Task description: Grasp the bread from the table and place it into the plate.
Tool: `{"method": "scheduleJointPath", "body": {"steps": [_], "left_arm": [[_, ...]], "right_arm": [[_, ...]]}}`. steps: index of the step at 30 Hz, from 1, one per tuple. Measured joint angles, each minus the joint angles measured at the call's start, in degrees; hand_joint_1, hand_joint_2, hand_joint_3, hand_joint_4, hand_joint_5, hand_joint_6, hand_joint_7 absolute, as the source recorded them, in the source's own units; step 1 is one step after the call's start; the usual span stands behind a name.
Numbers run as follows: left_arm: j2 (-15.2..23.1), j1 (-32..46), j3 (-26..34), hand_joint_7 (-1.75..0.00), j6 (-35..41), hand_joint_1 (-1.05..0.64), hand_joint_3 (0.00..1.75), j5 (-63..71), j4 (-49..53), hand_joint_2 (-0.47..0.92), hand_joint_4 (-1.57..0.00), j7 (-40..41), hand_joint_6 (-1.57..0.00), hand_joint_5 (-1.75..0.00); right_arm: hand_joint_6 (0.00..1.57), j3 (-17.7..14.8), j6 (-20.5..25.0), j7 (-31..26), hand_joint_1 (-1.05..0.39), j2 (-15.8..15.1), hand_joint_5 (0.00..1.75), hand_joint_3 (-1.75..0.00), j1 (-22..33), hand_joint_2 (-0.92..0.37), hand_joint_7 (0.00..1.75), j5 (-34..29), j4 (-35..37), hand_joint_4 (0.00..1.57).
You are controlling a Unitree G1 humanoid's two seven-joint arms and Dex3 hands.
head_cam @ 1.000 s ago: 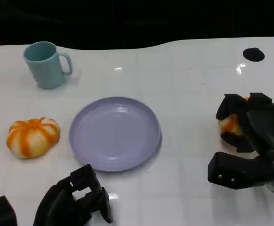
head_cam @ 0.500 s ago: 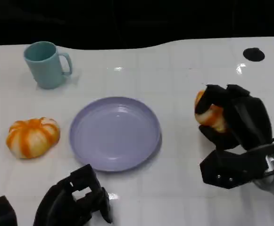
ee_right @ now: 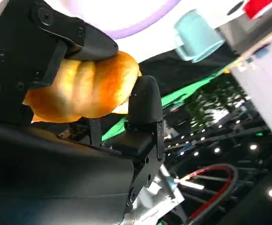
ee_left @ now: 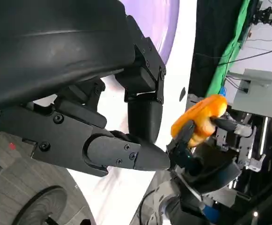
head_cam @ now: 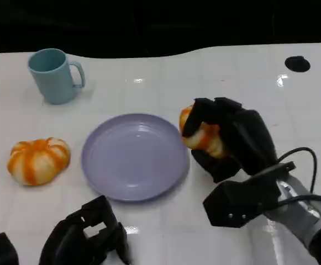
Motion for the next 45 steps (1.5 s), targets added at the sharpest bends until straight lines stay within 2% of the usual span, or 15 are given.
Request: {"method": "scheduleJointPath", "body": {"steps": [8, 23, 27, 29, 30, 33, 34, 35, 36, 37, 38, 40, 45], "left_arm": [[0.3, 0.0, 0.0, -1.56, 0.3, -0.63, 0.22, -0.1, -0.3, 0.92, -0.81, 0.0, -0.70, -1.75], [0.2, 0.5, -0.8, -1.56, 0.2, -0.66, 0.21, 0.1, -0.7, 0.92, -0.82, 0.0, -0.71, -1.75], [0.2, 0.7, -1.0, -1.56, -0.1, -0.64, 0.24, 0.2, -0.7, 0.92, -0.81, 0.0, -0.70, -1.75], [0.1, 0.8, -1.0, -1.56, -0.3, -0.64, 0.24, 0.3, -0.8, 0.92, -0.81, 0.0, -0.70, -1.75], [0.1, 0.9, -1.0, -1.56, -0.3, -0.64, 0.24, 0.3, -0.9, 0.92, -0.81, 0.0, -0.70, -1.75], [0.1, 0.9, -1.1, -1.56, -0.3, -0.65, 0.24, 0.3, -1.0, 0.92, -0.81, 0.0, -0.70, -1.75], [0.1, 0.9, -1.1, -1.56, -0.3, -0.65, 0.24, 0.3, -1.0, 0.92, -0.81, 0.0, -0.70, -1.75], [0.1, 0.9, -1.1, -1.56, -0.3, -0.65, 0.24, 0.3, -1.0, 0.92, -0.81, 0.0, -0.71, -1.75], [0.1, 0.9, -1.1, -1.56, -0.3, -0.65, 0.24, 0.3, -1.0, 0.92, -0.81, 0.0, -0.71, -1.75], [0.1, 0.9, -1.1, -1.56, -0.4, -0.65, 0.24, 0.3, -1.0, 0.92, -0.81, 0.0, -0.71, -1.75], [0.1, 0.8, -1.1, -1.56, -0.5, -0.65, 0.24, 0.3, -1.0, 0.92, -0.81, 0.0, -0.71, -1.75], [0.1, 0.8, -1.1, -1.56, -0.8, -0.65, 0.24, 0.4, -1.0, 0.92, -0.82, 0.0, -0.71, -1.75], [0.1, 0.8, -1.1, -1.55, -1.6, -0.65, 0.24, 0.6, -0.7, 0.92, -0.83, 0.0, -0.72, -1.75]], "right_arm": [[0.84, 0.0, -0.2, 1.4, -0.08, 3.6, 1.75, -1.69, -1.1, -0.14, 1.75, 0.0, 2.3, 1.08], [0.76, 1.5, -0.9, 1.3, -0.05, 8.3, 1.75, -1.56, -3.4, -0.21, 1.75, -1.4, 7.8, 1.02], [0.77, 1.6, -0.2, 1.4, -0.04, 10.4, 1.75, -1.51, -4.2, -0.24, 1.68, -1.4, 9.2, 0.98], [0.78, 1.7, 0.0, 1.5, -0.02, 11.5, 1.75, -1.49, -4.7, -0.27, 1.59, -1.2, 10.1, 0.94], [0.75, 1.6, 0.1, 1.6, -0.04, 12.1, 1.75, -1.42, -5.1, -0.29, 1.48, -0.9, 10.6, 0.87], [0.66, 1.4, -0.1, 3.1, -0.13, 13.3, 1.50, -1.12, -6.0, -0.38, 0.96, 0.3, 11.5, 0.67], [0.59, 1.3, -0.2, 4.1, -0.19, 13.5, 1.36, -1.04, -6.2, -0.42, 0.77, 0.9, 11.7, 0.53], [0.53, 1.3, -0.2, 5.2, -0.23, 13.7, 1.13, -0.94, -6.3, -0.47, 0.62, 1.2, 11.9, 0.40], [0.51, 1.3, -0.2, 6.6, -0.25, 13.7, 0.98, -0.86, -6.4, -0.52, 0.51, 1.6, 12.0, 0.35], [0.44, 1.3, -0.1, 8.1, -0.31, 13.7, 0.81, -0.68, -6.4, -0.62, 0.37, 1.9, 12.0, 0.24], [0.36, 1.3, 0.0, 9.6, -0.40, 13.6, 0.67, -0.39, -6.4, -0.78, 0.23, 2.0, 12.0, 0.11], [0.28, 1.5, 0.7, 12.7, -0.52, 13.4, 0.50, -0.20, -6.4, -0.89, 0.12, 2.0, 11.6, 0.02], [0.20, 1.7, 2.1, 18.4, -0.63, 12.3, 0.31, -0.17, -5.9, -0.92, 0.05, 2.3, 8.1, 0.00]]}}
